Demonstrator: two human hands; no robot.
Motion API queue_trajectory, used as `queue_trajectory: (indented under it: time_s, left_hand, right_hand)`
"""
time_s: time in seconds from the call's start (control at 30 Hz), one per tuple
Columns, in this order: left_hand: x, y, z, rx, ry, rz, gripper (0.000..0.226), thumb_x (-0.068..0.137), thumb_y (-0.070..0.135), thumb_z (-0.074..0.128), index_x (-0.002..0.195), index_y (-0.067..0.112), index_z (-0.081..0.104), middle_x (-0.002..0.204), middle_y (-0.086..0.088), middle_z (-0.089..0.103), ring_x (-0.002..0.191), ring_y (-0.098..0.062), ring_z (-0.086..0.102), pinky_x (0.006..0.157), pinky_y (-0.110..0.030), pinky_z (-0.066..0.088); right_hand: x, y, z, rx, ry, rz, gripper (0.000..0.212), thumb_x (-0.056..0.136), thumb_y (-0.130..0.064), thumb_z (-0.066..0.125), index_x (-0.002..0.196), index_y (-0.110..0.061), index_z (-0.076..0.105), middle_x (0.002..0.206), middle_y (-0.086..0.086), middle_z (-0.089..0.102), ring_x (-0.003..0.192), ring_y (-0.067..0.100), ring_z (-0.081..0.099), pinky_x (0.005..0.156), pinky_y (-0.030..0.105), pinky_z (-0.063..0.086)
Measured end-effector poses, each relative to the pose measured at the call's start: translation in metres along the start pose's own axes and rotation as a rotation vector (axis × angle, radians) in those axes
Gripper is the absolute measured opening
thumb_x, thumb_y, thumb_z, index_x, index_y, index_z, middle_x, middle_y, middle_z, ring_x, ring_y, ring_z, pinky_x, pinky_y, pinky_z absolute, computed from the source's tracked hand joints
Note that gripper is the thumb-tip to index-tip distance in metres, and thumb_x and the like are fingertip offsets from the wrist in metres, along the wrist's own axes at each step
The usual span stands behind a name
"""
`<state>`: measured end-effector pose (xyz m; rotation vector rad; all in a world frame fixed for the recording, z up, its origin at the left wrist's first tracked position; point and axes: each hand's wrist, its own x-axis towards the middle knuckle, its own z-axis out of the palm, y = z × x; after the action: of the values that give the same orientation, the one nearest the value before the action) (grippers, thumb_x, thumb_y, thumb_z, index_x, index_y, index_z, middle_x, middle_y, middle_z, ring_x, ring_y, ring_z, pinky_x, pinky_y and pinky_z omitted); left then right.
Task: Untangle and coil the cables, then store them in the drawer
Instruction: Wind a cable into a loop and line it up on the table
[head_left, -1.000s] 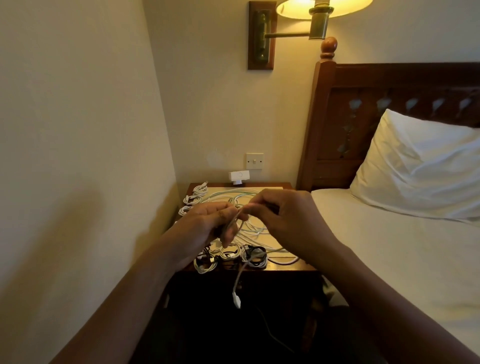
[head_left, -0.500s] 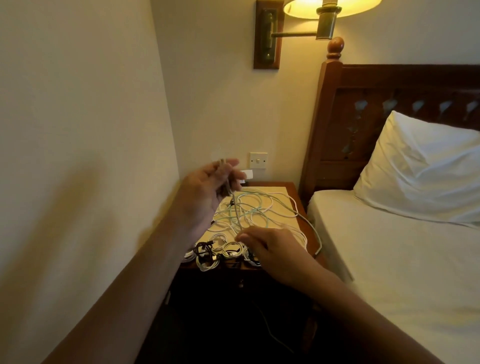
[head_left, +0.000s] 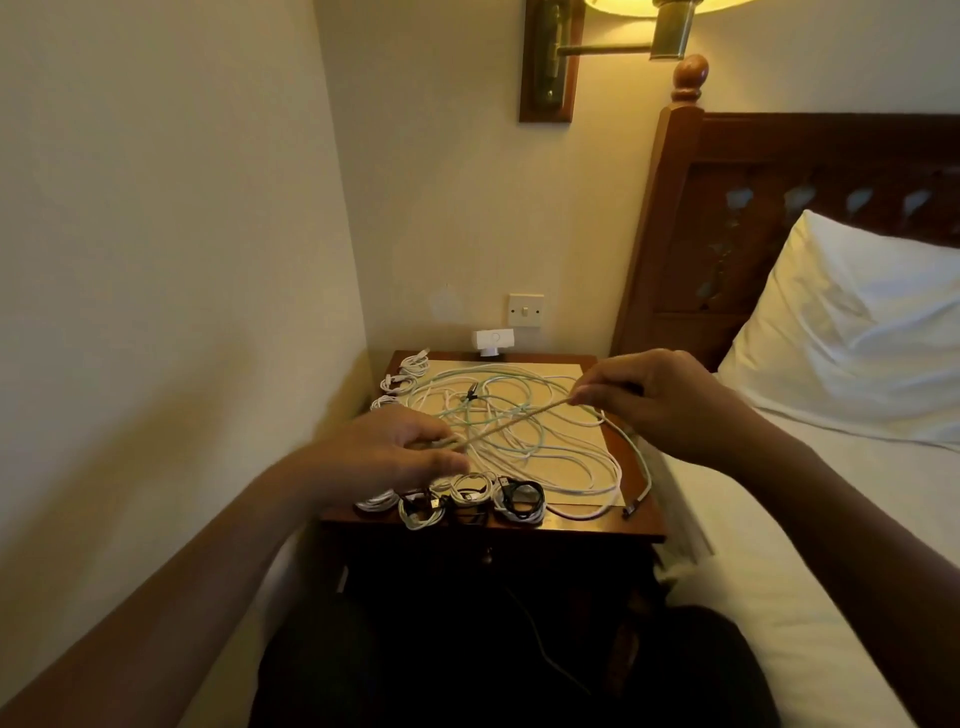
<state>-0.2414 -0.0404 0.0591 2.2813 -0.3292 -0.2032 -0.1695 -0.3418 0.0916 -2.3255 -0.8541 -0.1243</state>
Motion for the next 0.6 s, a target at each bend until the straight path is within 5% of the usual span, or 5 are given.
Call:
queue_trajectory:
  time_s: [0.17, 0.23, 0.3, 0.47, 0.6]
  left_hand:
    - [0.007, -0.017, -0.019, -0.174, 0.301, -0.096, 0.027, 0.101, 0.028, 0.060, 0.092, 0.008, 0.076, 0.063, -0.006, 0.068, 0.058, -0.013, 0.057, 0.057, -0.020, 0.047]
    - [0.013, -0.022, -0.023, -0.236, 0.339, -0.105, 0.029, 0.102, 0.027, 0.059, 0.093, 0.006, 0.077, 0.062, -0.005, 0.066, 0.058, -0.013, 0.057, 0.058, -0.023, 0.048]
    - [0.017, -0.025, -0.026, -0.292, 0.315, -0.112, 0.031, 0.103, 0.027, 0.058, 0.094, 0.002, 0.076, 0.060, -0.003, 0.061, 0.055, -0.011, 0.053, 0.057, -0.023, 0.045]
    - [0.022, -0.019, -0.016, -0.277, 0.144, -0.107, 0.036, 0.103, 0.030, 0.057, 0.098, -0.002, 0.074, 0.060, -0.002, 0.057, 0.053, -0.009, 0.047, 0.054, -0.018, 0.042]
    - [0.015, -0.026, -0.023, -0.593, 0.146, -0.155, 0.033, 0.101, 0.029, 0.055, 0.089, 0.002, 0.070, 0.058, -0.002, 0.047, 0.054, -0.012, 0.039, 0.053, -0.022, 0.034]
  right_hand:
    - [-0.011, 0.017, 0.019, 0.053, -0.017, 0.077, 0.019, 0.101, -0.026, 0.061, 0.110, -0.033, 0.077, 0.087, -0.011, 0.075, 0.086, 0.008, 0.068, 0.078, 0.038, 0.058]
    - [-0.015, 0.010, 0.025, 0.098, -0.020, 0.039, 0.020, 0.100, -0.021, 0.063, 0.108, -0.035, 0.076, 0.086, -0.013, 0.076, 0.088, 0.006, 0.069, 0.077, 0.031, 0.056]
    - [-0.020, -0.006, 0.024, 0.167, -0.069, -0.020, 0.022, 0.098, -0.017, 0.066, 0.108, -0.034, 0.076, 0.090, -0.018, 0.077, 0.095, 0.003, 0.071, 0.080, 0.020, 0.054]
    - [-0.030, -0.046, 0.021, 0.221, -0.302, -0.154, 0.023, 0.098, -0.012, 0.065, 0.114, -0.020, 0.079, 0.094, -0.022, 0.076, 0.095, 0.004, 0.071, 0.082, 0.018, 0.055]
    - [-0.018, -0.018, 0.013, 0.162, 0.040, -0.054, 0.021, 0.097, -0.019, 0.065, 0.109, -0.031, 0.077, 0.087, -0.014, 0.077, 0.084, 0.001, 0.071, 0.070, 0.019, 0.056]
